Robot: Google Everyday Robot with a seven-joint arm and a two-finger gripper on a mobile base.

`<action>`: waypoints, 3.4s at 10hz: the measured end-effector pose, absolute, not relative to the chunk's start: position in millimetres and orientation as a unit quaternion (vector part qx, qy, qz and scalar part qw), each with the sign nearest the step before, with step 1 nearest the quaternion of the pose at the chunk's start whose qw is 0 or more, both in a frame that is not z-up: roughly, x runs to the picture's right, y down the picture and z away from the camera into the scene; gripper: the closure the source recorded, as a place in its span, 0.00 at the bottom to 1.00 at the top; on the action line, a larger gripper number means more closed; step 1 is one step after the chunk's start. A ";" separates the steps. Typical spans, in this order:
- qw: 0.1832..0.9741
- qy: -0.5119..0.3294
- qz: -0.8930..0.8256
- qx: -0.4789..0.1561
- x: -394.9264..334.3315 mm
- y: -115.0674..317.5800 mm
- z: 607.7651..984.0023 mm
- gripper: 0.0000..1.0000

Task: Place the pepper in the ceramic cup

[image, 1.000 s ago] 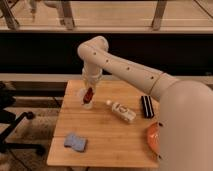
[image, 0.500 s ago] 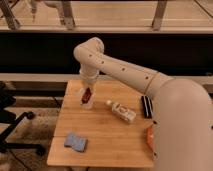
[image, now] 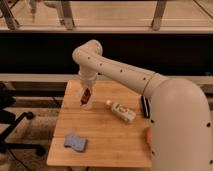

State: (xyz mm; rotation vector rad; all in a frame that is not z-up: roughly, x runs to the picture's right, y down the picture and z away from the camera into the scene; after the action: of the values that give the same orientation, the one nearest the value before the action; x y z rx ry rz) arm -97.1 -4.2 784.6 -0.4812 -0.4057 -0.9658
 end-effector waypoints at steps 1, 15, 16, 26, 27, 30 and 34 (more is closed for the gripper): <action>0.837 -0.193 -0.459 -0.227 -100.4 -2.2 786.1 0.97; 0.848 -0.172 -0.451 -0.219 -111.0 0.0 816.0 0.97; 0.849 -0.171 -0.450 -0.219 -110.6 -0.1 817.7 0.97; 0.856 -0.164 -0.444 -0.209 -102.8 -5.2 828.9 0.66; 0.856 -0.164 -0.443 -0.208 -101.9 -5.9 829.4 0.60; 0.857 -0.164 -0.443 -0.205 -99.4 -7.2 831.9 0.42; 0.859 -0.163 -0.442 -0.202 -95.0 -10.6 832.8 0.13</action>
State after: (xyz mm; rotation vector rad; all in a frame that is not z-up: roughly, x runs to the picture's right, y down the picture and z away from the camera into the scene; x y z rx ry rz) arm -95.0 -10.6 832.8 -0.4239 -0.3428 -0.9274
